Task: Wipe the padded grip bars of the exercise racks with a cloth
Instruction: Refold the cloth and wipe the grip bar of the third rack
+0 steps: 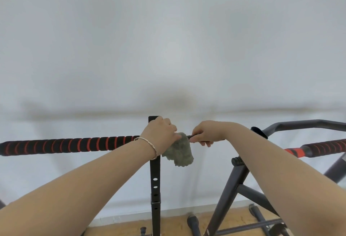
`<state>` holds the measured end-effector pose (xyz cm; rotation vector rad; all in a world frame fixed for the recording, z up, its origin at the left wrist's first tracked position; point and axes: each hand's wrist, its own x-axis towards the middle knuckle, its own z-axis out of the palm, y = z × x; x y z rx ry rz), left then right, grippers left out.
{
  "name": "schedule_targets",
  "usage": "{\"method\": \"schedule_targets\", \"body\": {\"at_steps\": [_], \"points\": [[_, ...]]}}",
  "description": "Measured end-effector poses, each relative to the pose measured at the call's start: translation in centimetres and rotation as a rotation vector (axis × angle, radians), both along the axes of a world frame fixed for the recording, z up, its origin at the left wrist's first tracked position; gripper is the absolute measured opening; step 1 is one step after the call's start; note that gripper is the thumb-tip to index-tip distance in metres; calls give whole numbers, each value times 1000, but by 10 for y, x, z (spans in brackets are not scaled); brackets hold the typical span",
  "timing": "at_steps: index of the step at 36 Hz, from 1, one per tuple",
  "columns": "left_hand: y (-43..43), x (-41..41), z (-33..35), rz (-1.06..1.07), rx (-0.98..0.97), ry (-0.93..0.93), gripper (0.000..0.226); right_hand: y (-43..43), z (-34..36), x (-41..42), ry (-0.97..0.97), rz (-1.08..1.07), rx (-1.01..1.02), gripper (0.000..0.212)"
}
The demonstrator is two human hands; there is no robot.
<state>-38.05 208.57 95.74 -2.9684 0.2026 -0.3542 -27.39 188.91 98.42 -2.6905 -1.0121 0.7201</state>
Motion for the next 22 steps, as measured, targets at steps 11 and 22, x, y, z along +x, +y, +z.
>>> {"method": "schedule_targets", "body": {"at_steps": [11, 22], "points": [[4, 8, 12, 31, -136, 92, 45, -7, 23, 7, -91, 82, 141, 34], [40, 17, 61, 29, -351, 445, 36, 4, 30, -3, -733, 272, 160, 40]]}}
